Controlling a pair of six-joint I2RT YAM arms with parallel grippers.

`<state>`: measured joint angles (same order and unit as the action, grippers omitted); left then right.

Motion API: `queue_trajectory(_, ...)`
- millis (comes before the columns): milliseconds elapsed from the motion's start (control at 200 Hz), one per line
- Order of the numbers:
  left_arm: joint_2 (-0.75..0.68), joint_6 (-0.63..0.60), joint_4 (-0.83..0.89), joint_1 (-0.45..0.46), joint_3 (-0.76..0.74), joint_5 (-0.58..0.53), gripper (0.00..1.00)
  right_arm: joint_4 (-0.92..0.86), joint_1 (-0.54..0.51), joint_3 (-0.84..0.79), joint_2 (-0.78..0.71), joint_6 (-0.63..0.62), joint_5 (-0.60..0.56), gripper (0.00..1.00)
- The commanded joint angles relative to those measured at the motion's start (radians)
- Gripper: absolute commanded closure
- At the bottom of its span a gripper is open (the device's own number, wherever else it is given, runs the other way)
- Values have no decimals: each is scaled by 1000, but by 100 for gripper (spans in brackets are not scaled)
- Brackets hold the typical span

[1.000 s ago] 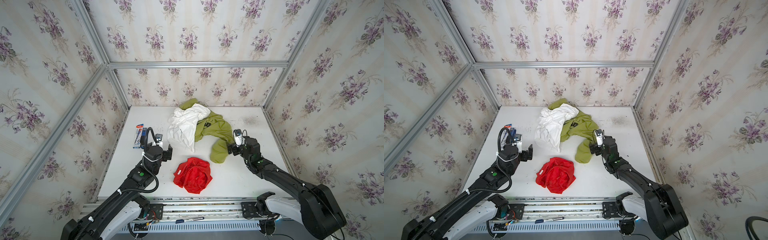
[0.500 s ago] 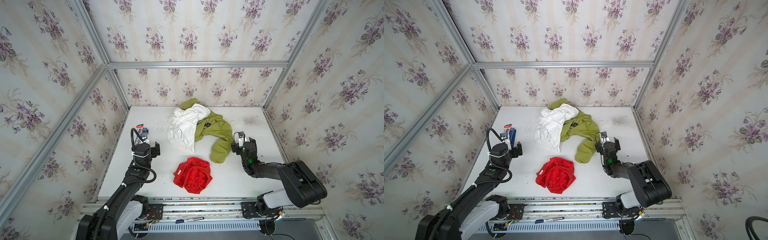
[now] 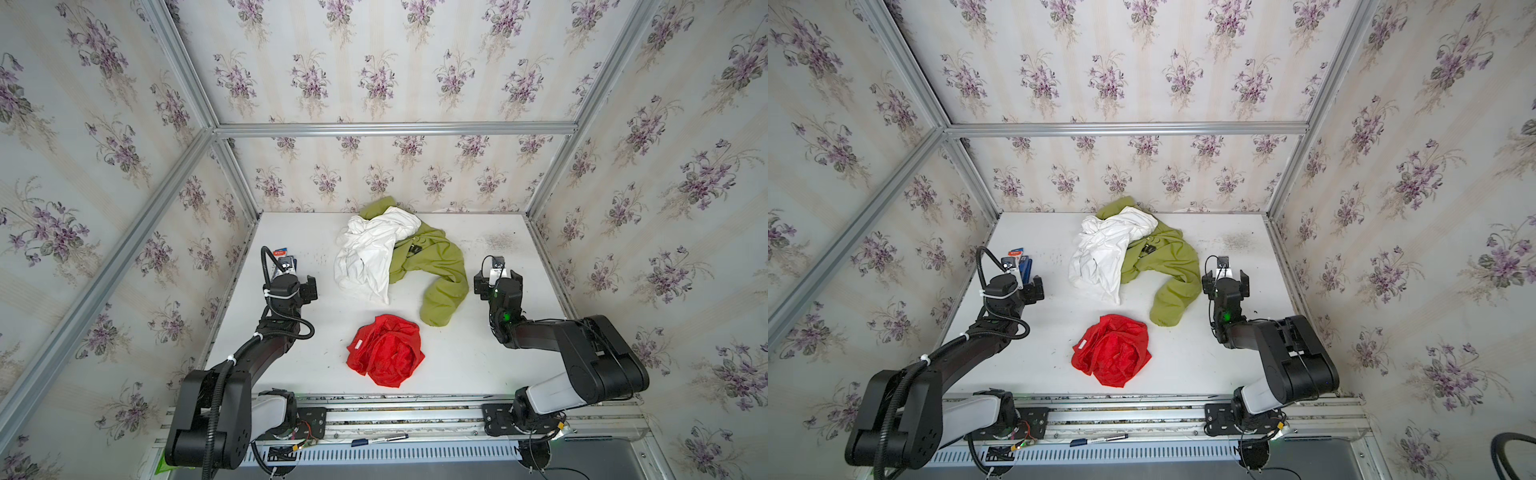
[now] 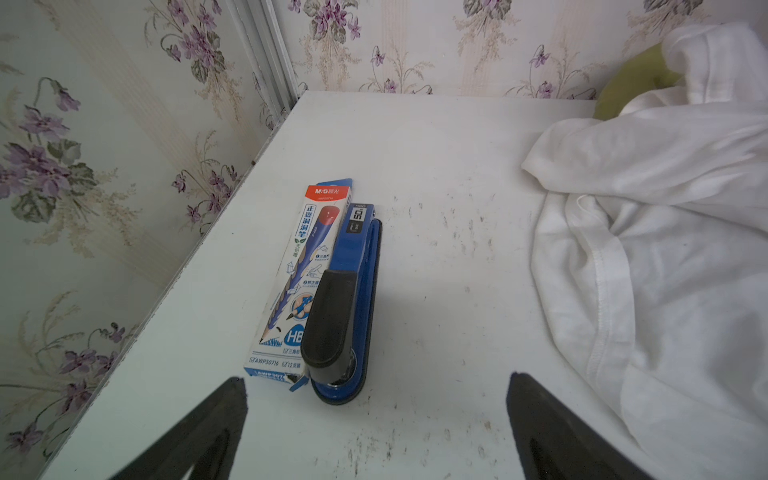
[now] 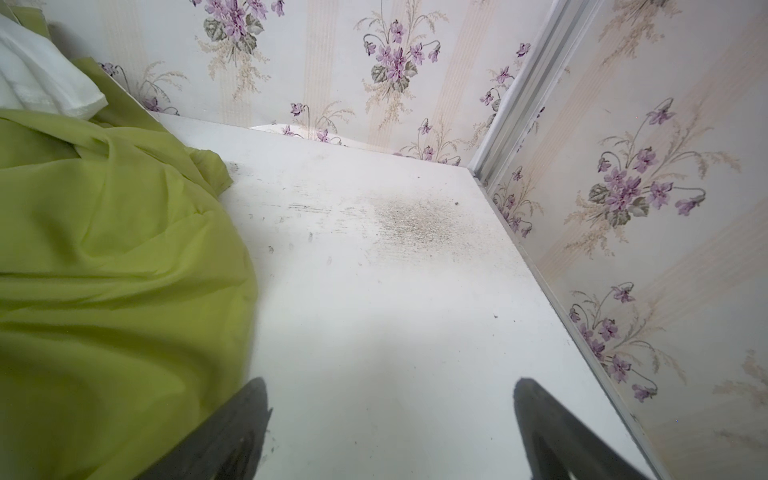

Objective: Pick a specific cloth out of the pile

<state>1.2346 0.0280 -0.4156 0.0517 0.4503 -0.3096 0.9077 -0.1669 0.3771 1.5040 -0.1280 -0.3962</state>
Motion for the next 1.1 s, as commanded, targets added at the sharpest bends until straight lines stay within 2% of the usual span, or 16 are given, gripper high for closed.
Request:
queue_trajectory(0,46,-11,-143,-2,11,22,1,-1,4,12,-7,25,31,9)
queue_trajectory(115,104,5,-202,-1,22,24,1,28,4,-13,-9,23,38,11)
queue_trajectory(285,72,2,-273,0,-38,40,1,53,5,-26,-10,17,43,11)
queue_trajectory(430,57,-14,-378,12,-102,39,1,238,4,-114,15,4,76,8)
queue_trajectory(470,55,-15,-405,14,-117,39,1,253,4,-118,36,14,68,0)
queue_trajectory(535,57,-16,-408,14,-118,40,1,325,1,-104,101,-4,41,0)
queue_trajectory(610,55,-17,-409,13,-121,47,1,184,4,-82,45,26,46,0)
queue_trajectory(640,55,-19,-421,13,-132,58,1,181,7,-76,48,27,53,0)
queue_trajectory(695,73,-21,-530,15,-180,59,1,239,9,-75,83,12,53,0)
queue_trajectory(745,114,-43,-666,24,-220,46,1,172,13,-65,59,27,59,0)
queue_trajectory(829,78,-32,-513,31,-176,40,1,128,33,-33,66,42,77,0)
queue_trajectory(904,107,-39,-604,25,-195,41,1,94,36,-27,52,52,83,0)
queue_trajectory(999,87,-24,-513,12,-168,75,1,108,36,-33,55,48,83,0)
queue_trajectory(1094,92,-27,-539,4,-174,89,1,126,36,-37,60,44,79,0)
